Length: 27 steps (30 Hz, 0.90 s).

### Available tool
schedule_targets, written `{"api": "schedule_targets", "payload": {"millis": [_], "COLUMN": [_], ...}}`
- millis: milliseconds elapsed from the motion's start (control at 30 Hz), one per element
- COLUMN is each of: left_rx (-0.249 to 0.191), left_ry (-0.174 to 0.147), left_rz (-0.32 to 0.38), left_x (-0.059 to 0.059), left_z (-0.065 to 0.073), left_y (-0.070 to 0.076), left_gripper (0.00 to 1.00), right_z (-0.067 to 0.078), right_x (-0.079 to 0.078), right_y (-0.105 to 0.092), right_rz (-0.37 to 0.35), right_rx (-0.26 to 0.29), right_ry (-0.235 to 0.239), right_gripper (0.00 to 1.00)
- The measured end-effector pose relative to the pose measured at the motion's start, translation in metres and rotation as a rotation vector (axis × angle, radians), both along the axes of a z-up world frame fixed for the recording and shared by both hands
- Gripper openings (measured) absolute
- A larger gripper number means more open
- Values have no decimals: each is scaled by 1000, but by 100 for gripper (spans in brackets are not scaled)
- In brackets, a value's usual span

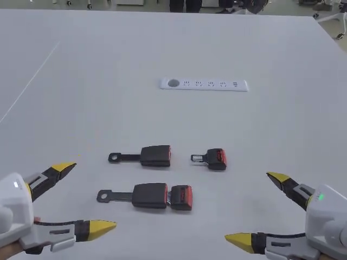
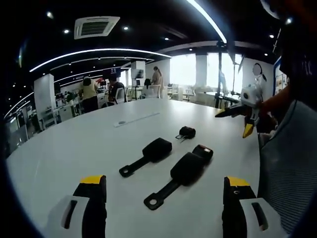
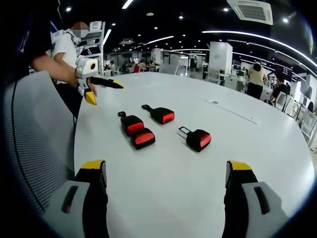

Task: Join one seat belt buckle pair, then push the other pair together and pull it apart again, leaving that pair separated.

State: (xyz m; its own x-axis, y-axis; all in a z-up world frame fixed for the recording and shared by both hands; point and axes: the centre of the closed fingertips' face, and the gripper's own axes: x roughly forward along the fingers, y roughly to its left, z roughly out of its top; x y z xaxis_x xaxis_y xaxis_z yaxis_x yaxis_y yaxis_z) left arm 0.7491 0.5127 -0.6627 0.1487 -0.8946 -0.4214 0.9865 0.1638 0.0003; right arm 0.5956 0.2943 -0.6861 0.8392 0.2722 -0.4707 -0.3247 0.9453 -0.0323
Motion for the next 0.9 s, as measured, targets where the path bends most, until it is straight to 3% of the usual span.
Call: {"api": "schedule_targets", "payload": {"millis": [900], "left_rx": [-12], "left_ry": [1], "left_rz": [4], "left_x": [-2], "left_z": [1], "left_y": [0], "left_gripper": [100], "right_z": [0], "right_x": [-5], "right_y": [1], "right_rz": [3], "right_rx": [-6], "right_ry": [7], "right_gripper": [100]}}
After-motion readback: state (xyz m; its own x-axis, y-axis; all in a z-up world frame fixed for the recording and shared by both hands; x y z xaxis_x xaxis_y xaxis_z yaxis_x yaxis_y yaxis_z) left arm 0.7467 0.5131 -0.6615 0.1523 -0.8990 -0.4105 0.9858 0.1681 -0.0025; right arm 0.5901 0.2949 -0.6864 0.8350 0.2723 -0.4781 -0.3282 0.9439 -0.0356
